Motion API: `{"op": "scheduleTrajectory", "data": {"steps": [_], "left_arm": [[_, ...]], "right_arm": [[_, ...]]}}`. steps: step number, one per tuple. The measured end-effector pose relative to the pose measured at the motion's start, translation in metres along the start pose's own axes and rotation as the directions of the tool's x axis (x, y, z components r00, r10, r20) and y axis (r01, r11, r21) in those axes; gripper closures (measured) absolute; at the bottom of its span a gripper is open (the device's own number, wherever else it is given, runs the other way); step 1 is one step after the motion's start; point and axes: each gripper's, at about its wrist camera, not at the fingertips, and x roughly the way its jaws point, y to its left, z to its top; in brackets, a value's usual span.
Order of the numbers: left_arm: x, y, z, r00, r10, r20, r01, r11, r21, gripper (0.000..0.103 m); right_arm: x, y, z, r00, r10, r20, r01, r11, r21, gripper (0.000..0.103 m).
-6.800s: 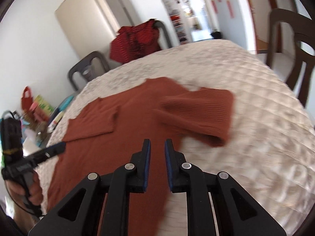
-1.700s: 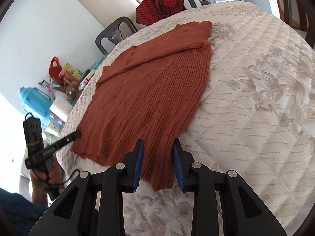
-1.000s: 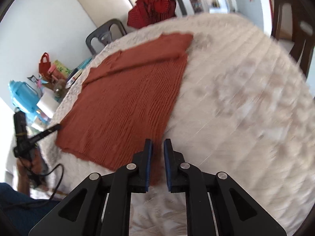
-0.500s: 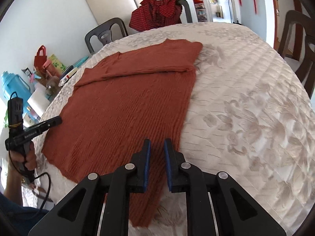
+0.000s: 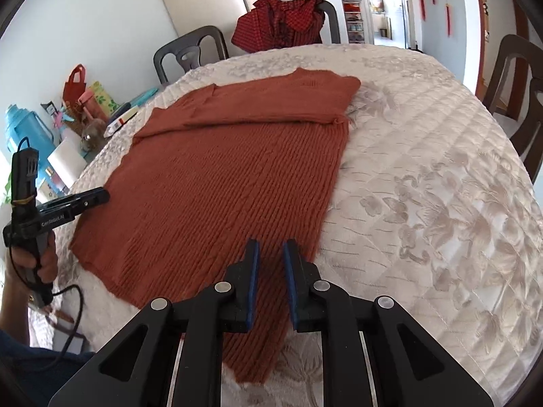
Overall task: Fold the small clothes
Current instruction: 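Open both tools and lift them off the hem, then grasp the sweater hem with both tools and lift it toward the collar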
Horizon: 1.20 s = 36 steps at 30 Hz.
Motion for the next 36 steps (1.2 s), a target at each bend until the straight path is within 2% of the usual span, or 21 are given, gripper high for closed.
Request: {"op": "scheduleTrajectory", "data": {"steps": [2, 5, 12, 17, 21, 28, 29, 31, 33, 34, 35, 36], "left_arm": [[-0.005, 0.001, -0.001, 1.000, 0.022, 0.011, -0.022, 1.000, 0.001, 0.067], [-0.010, 0.006, -0.004, 1.000, 0.028, 0.011, -0.028, 0.999, -0.026, 0.062], [-0.011, 0.015, -0.021, 0.999, 0.011, -0.033, -0.014, 0.997, -0.078, 0.059], [-0.016, 0.008, -0.027, 0.999, 0.003, -0.033, -0.005, 0.998, -0.068, 0.057], [-0.018, 0.000, -0.032, 0.999, -0.003, -0.039, 0.001, 0.999, -0.043, 0.057], [-0.027, -0.004, -0.040, 0.998, -0.044, -0.041, 0.042, 0.998, -0.051, 0.058], [-0.027, -0.002, -0.040, 0.998, -0.049, -0.037, 0.046, 0.997, -0.063, 0.059], [-0.025, 0.001, -0.038, 0.998, -0.056, -0.032, 0.053, 0.994, -0.094, 0.073], [-0.024, 0.005, -0.037, 0.997, -0.077, -0.031, 0.072, 0.989, -0.131, 0.081], [-0.024, 0.007, -0.037, 0.996, -0.088, -0.030, 0.083, 0.986, -0.142, 0.089], [-0.024, 0.008, -0.036, 0.995, -0.098, -0.029, 0.093, 0.984, -0.149, 0.093], [-0.025, 0.010, -0.036, 0.994, -0.111, -0.024, 0.106, 0.982, -0.158, 0.094]], "right_arm": [[-0.005, -0.002, 0.000, 1.000, 0.002, 0.007, -0.002, 1.000, 0.012, 0.086], [-0.008, -0.006, 0.000, 1.000, 0.008, 0.017, -0.009, 0.999, 0.036, 0.074], [-0.011, -0.017, -0.009, 1.000, 0.007, 0.019, -0.009, 0.993, 0.119, 0.073], [-0.012, -0.023, -0.016, 0.998, 0.058, 0.013, -0.060, 0.983, 0.176, 0.073], [-0.012, -0.019, -0.022, 0.988, 0.155, -0.006, -0.151, 0.970, 0.191, 0.073], [-0.012, -0.014, -0.026, 0.980, 0.199, -0.008, -0.193, 0.961, 0.199, 0.073], [-0.011, -0.014, -0.026, 0.980, 0.200, -0.007, -0.195, 0.961, 0.198, 0.073], [-0.010, -0.014, -0.025, 0.979, 0.203, -0.004, -0.198, 0.960, 0.200, 0.074], [-0.008, -0.014, -0.024, 0.979, 0.202, -0.005, -0.197, 0.960, 0.201, 0.084], [-0.007, -0.013, -0.024, 0.980, 0.200, -0.009, -0.194, 0.961, 0.199, 0.088], [-0.006, -0.013, -0.023, 0.981, 0.195, -0.012, -0.189, 0.962, 0.199, 0.093], [-0.006, -0.013, -0.023, 0.981, 0.196, -0.012, -0.189, 0.961, 0.201, 0.093]]}}
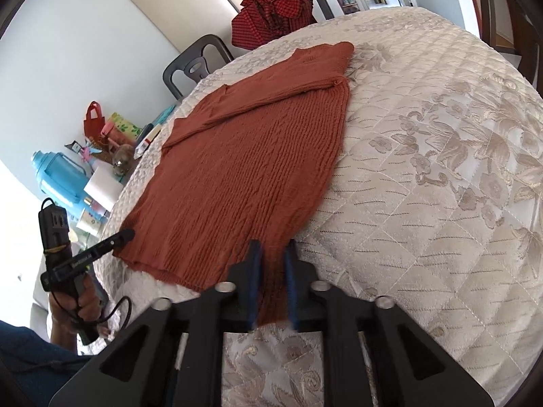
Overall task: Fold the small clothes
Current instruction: 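Grasp the sweater hem with both tools and lift it toward the collar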
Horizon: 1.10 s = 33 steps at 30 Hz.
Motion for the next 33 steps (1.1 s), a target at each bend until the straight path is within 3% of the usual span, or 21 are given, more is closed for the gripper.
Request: {"op": "scheduleTrajectory", "data": {"steps": [6, 11, 18, 25, 33], "left_arm": [[-0.020, 0.001, 0.016, 0.990, -0.107, 0.096, 0.108, 0.994, -0.007, 0.095], [-0.029, -0.002, 0.050, 0.963, -0.182, 0.200, 0.181, 0.983, 0.025, 0.095], [-0.015, 0.006, 0.104, 0.945, -0.167, 0.281, 0.167, 0.986, 0.022, 0.095], [0.016, 0.028, 0.155, 0.945, -0.144, 0.292, 0.161, 0.986, -0.034, 0.095], [0.072, 0.040, 0.203, 0.965, -0.127, 0.231, 0.150, 0.985, -0.088, 0.095]], "right_arm": [[-0.009, 0.003, 0.007, 0.994, 0.097, 0.044, -0.098, 0.995, 0.022, 0.094], [-0.020, 0.012, 0.031, 0.973, 0.191, 0.131, -0.193, 0.981, 0.002, 0.094], [-0.019, 0.023, 0.085, 0.950, 0.212, 0.230, -0.203, 0.977, -0.065, 0.094], [-0.005, 0.006, 0.138, 0.942, 0.182, 0.282, -0.184, 0.983, -0.022, 0.094], [0.035, -0.021, 0.189, 0.953, 0.152, 0.264, -0.177, 0.982, 0.072, 0.094]]}}
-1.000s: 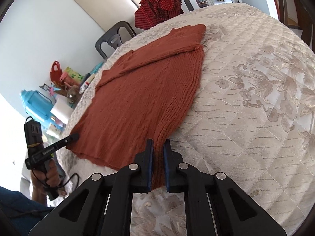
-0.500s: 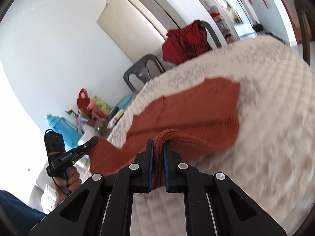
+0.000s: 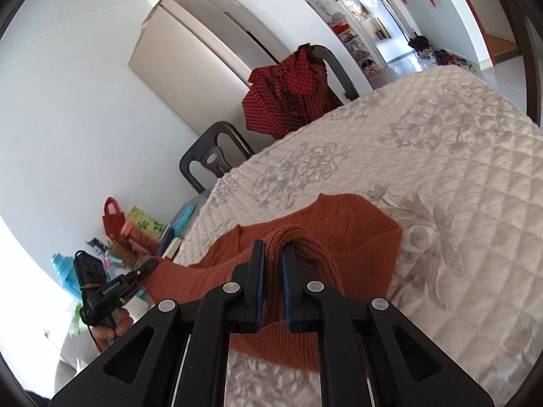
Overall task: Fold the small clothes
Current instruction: 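Grasp the sweater hem with both tools and lift it toward the collar, then lay the hem onto the collar and open both tools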
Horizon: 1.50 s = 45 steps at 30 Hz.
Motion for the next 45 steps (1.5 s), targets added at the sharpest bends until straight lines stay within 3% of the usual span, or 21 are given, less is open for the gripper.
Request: {"op": "scheduleTrajectory", "data": {"steps": [7, 14, 15, 16, 18, 20, 25, 31, 34, 37, 38, 39, 41, 45], "left_arm": [[0.046, 0.027, 0.015, 0.997, 0.038, -0.068, -0.043, 0.996, -0.077, 0.095], [0.082, 0.048, 0.007, 0.984, 0.072, -0.162, -0.092, 0.988, -0.121, 0.092], [0.080, 0.048, 0.008, 0.985, 0.064, -0.159, -0.085, 0.989, -0.124, 0.086], [0.077, 0.048, 0.010, 0.987, 0.068, -0.143, -0.086, 0.988, -0.125, 0.068], [0.068, 0.049, 0.014, 0.992, 0.085, -0.095, -0.097, 0.986, -0.134, 0.050], [0.059, 0.050, 0.020, 0.995, 0.082, -0.060, -0.090, 0.985, -0.149, 0.050], [0.030, 0.034, 0.014, 0.997, 0.081, -0.006, -0.081, 0.993, -0.085, 0.050], [0.015, 0.007, -0.020, 0.996, 0.075, -0.051, -0.074, 0.997, 0.023, 0.050], [0.014, 0.000, -0.040, 0.992, 0.098, -0.082, -0.092, 0.993, 0.079, 0.050], [0.019, 0.004, -0.057, 0.978, 0.166, -0.123, -0.152, 0.982, 0.116, 0.051], [0.020, 0.011, -0.058, 0.976, 0.155, -0.149, -0.144, 0.986, 0.088, 0.051], [0.016, 0.014, -0.057, 0.980, 0.144, -0.138, -0.135, 0.988, 0.068, 0.051], [0.009, 0.018, -0.054, 0.977, 0.172, -0.127, -0.166, 0.984, 0.057, 0.051], [-0.007, 0.024, -0.066, 0.979, 0.160, -0.129, -0.157, 0.987, 0.032, 0.051]], "right_arm": [[0.032, -0.027, 0.021, 0.999, -0.031, -0.029, 0.033, 0.996, 0.086, 0.094], [0.076, -0.068, 0.025, 0.987, -0.090, -0.130, 0.115, 0.974, 0.194, 0.093], [0.077, -0.069, 0.026, 0.988, -0.093, -0.126, 0.116, 0.974, 0.194, 0.091], [0.077, -0.069, 0.027, 0.988, -0.093, -0.120, 0.114, 0.975, 0.191, 0.090], [0.075, -0.064, 0.029, 0.992, -0.079, -0.099, 0.096, 0.980, 0.173, 0.072], [0.068, -0.063, 0.034, 0.995, -0.085, -0.059, 0.093, 0.981, 0.168, 0.061], [0.048, -0.057, 0.035, 0.997, -0.083, -0.003, 0.082, 0.985, 0.154, 0.061], [0.030, -0.032, 0.004, 0.995, -0.103, -0.012, 0.104, 0.994, 0.045, 0.061], [0.025, -0.020, -0.017, 0.988, -0.151, -0.043, 0.150, 0.988, -0.026, 0.061], [0.024, -0.014, -0.036, 0.973, -0.219, -0.068, 0.212, 0.972, -0.104, 0.061], [0.025, -0.017, -0.042, 0.966, -0.245, -0.085, 0.234, 0.965, -0.118, 0.063], [0.026, -0.021, -0.044, 0.962, -0.257, -0.094, 0.246, 0.962, -0.119, 0.074], [0.023, -0.028, -0.045, 0.954, -0.287, -0.088, 0.276, 0.954, -0.116, 0.082], [0.009, -0.025, -0.047, 0.944, -0.324, -0.065, 0.315, 0.941, -0.120, 0.080]]}}
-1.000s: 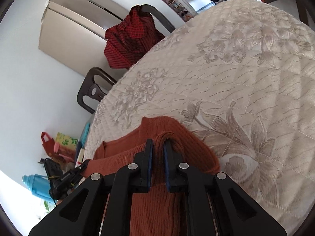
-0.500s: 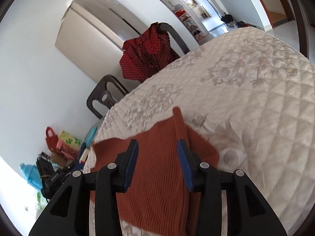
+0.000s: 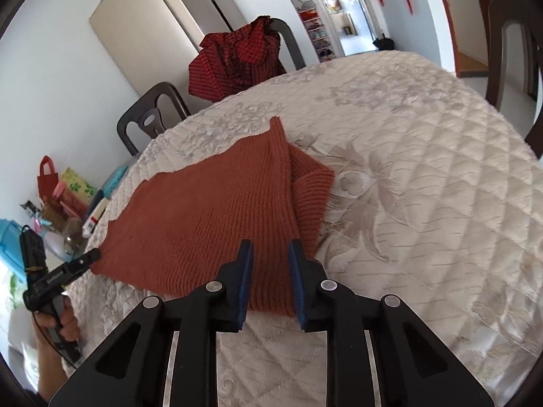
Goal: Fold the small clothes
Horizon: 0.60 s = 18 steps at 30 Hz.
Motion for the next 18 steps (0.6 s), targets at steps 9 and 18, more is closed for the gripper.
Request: {"op": "scheduleTrajectory", "data": {"steps": [9, 18], "left_arm": [[-0.025, -0.010, -0.033, 0.999, -0.010, -0.032, 0.010, 1.000, -0.019, 0.051], [-0.015, -0.055, -0.020, 0.997, 0.079, 0.015, -0.080, 0.989, 0.122, 0.049]], "right_arm": [[-0.018, -0.006, -0.036, 0.999, 0.024, -0.043, -0.020, 0.995, 0.093, 0.070], [-0.016, 0.010, -0.046, 0.995, 0.086, -0.059, -0.081, 0.993, 0.082, 0.070]]}}
